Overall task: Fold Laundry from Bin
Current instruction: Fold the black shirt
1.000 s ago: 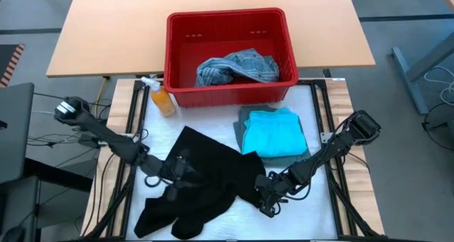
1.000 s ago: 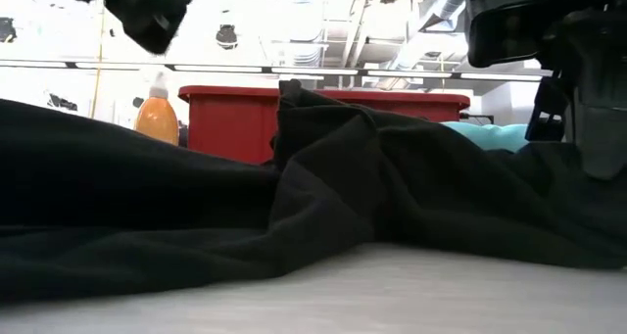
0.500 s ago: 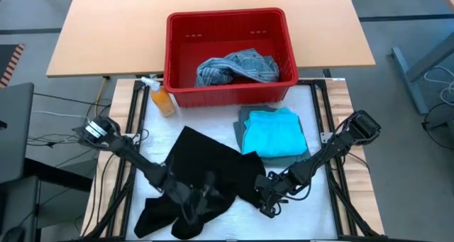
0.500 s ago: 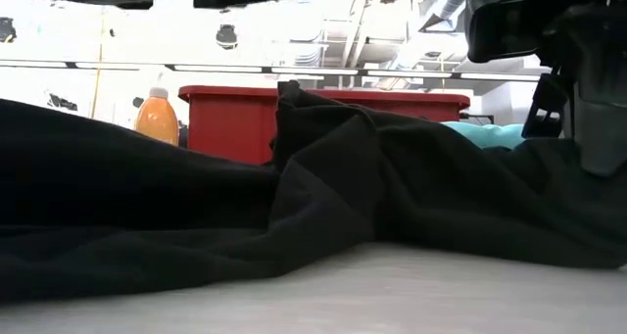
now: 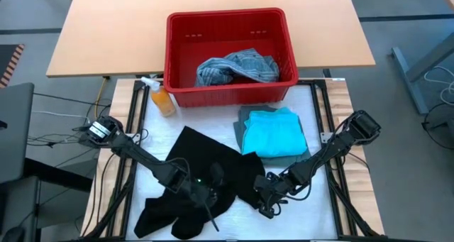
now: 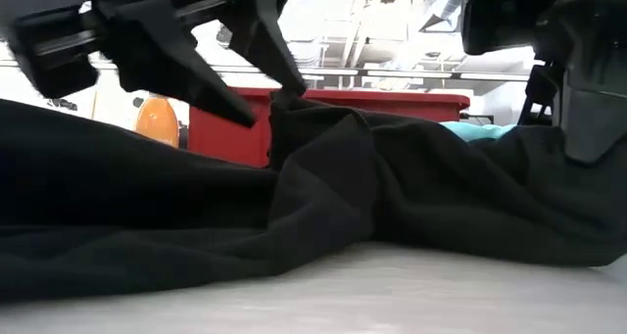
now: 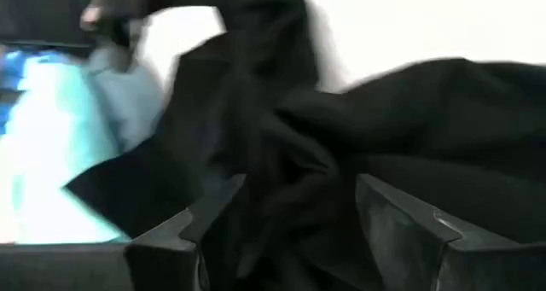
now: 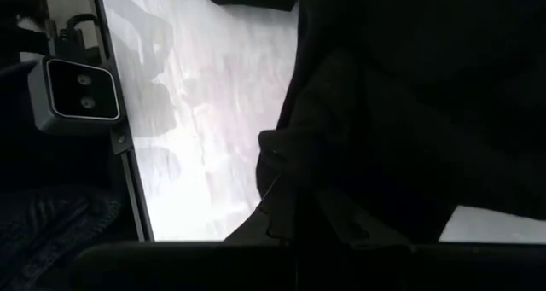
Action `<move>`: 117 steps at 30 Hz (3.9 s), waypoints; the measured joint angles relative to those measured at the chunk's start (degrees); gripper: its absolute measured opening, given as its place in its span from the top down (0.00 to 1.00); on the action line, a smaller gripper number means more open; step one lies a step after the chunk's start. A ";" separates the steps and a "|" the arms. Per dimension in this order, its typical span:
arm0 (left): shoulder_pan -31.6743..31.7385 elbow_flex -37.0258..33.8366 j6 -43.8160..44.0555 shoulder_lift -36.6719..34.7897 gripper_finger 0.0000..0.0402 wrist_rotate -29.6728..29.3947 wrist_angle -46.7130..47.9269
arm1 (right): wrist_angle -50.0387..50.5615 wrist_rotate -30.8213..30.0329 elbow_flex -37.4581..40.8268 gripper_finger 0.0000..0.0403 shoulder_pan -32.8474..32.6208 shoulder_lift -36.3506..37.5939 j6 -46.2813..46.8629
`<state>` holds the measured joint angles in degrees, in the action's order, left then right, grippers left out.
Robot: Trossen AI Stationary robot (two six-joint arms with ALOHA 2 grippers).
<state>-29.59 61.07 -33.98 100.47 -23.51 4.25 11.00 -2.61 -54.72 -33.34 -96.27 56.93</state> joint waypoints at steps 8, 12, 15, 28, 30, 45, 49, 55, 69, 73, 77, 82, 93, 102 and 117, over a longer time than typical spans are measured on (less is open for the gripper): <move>0.98 -0.54 -5.21 0.02 0.53 3.03 0.68 | -3.52 -1.01 0.02 0.90 0.24 0.00 -0.99; 1.17 -0.54 -5.26 0.02 0.69 0.51 -0.77 | -4.58 -1.57 0.00 0.90 0.58 0.00 -1.54; 2.24 -0.54 -3.86 0.02 0.87 0.79 0.39 | -5.21 -1.68 0.02 0.90 0.94 0.00 -1.53; -0.32 5.11 -8.74 -5.65 1.00 -14.29 6.19 | -5.96 -1.92 -9.94 0.90 2.08 4.70 -18.76; -1.84 7.25 -10.00 -9.73 1.00 -16.77 7.76 | -4.57 -2.02 -13.41 0.90 2.95 6.32 -23.88; -9.45 10.06 -12.68 -43.52 1.00 -7.15 -8.66 | -0.42 -3.69 -51.66 0.90 7.60 8.96 -66.24; -9.46 10.05 -11.90 -47.13 1.00 1.58 -11.28 | -0.35 -3.69 -58.35 0.90 10.39 8.90 -69.87; -7.45 10.04 -1.57 -47.10 1.00 3.23 -9.07 | 3.64 -7.28 -62.77 0.90 15.90 9.01 -64.47; -3.42 7.84 2.97 -26.87 0.69 2.22 15.05 | 23.40 -11.02 -62.64 0.90 21.64 6.11 -53.31; -4.68 8.06 -8.43 -18.47 0.58 -5.39 13.72 | 24.54 -10.90 -62.64 0.90 22.27 5.79 -53.22; -5.94 7.87 -24.36 -9.61 0.55 -21.19 11.56 | 26.24 -10.89 -62.64 0.90 22.29 5.41 -53.27; -6.10 8.65 -41.29 -2.57 0.54 -34.59 5.43 | 28.46 -10.84 -62.64 0.90 22.29 5.35 -53.31; -5.90 8.60 -48.67 -4.17 0.54 -36.72 -3.37 | 32.74 -10.80 -62.64 0.90 24.13 5.38 -53.46; -5.42 8.57 -42.23 -4.14 0.54 -36.60 7.75 | 32.82 -10.74 -62.64 0.90 23.93 5.38 -53.02; -6.78 8.57 -41.27 -4.11 0.54 -35.88 11.03 | 32.05 -10.43 -62.64 0.90 24.00 5.38 -51.17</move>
<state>-36.37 69.65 -75.25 96.36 -59.40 15.28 43.06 -13.04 -117.36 -9.34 -90.89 5.76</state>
